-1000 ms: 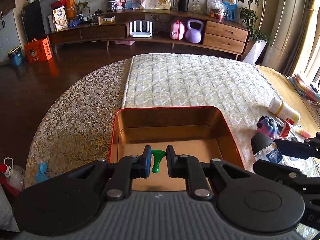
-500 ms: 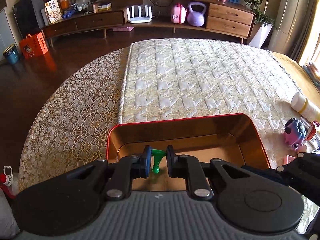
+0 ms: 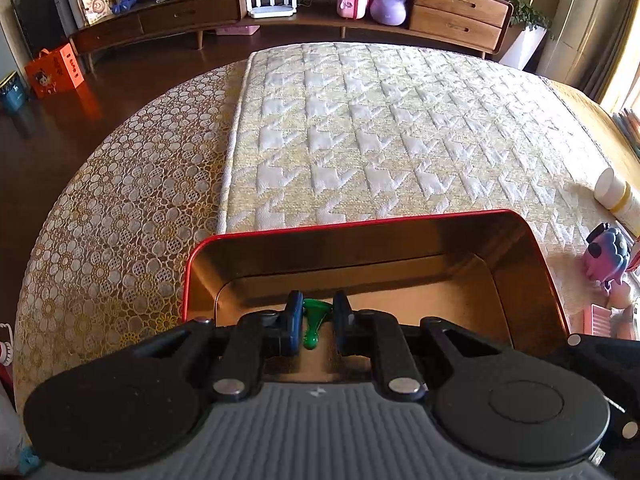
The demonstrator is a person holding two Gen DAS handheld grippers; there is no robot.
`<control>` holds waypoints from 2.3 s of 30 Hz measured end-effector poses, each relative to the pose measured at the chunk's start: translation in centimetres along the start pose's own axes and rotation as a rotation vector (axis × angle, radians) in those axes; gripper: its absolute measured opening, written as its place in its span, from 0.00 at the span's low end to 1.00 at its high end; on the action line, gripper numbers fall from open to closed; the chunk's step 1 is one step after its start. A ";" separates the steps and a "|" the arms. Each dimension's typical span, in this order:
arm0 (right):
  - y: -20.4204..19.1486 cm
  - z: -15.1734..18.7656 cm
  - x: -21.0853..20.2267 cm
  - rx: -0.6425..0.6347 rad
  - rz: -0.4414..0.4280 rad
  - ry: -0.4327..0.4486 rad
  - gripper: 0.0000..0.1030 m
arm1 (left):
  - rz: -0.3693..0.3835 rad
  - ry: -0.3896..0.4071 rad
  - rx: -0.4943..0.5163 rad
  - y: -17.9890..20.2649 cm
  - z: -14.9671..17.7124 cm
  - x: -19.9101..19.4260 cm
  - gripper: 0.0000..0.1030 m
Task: Organize rigid objects
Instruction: 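Carry both items to the red tin box and lower them inside, then open both grippers to release the items into the tin and withdraw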
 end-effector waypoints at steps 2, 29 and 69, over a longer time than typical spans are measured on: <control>-0.2 0.2 0.1 0.003 -0.007 -0.008 0.38 | 0.001 0.001 -0.002 -0.1 0.0 0.0 0.15; 0.7 0.0 -5.8 0.047 0.006 0.122 0.61 | -0.007 0.020 -0.067 -0.6 0.9 -3.9 0.16; 3.7 5.9 -20.4 0.209 0.003 0.332 0.78 | 0.066 0.267 -0.007 5.4 6.8 -19.0 0.16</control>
Point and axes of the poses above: each gripper's, at about its wrist camera, not at the fingertips, and x roughly the way its jaws point, y to its right, z to its underside, the point moved 10 cm from there along x, roughly the way its jaws point, and after that the axes turned 4 degrees about -z, right-handed, at the moved point
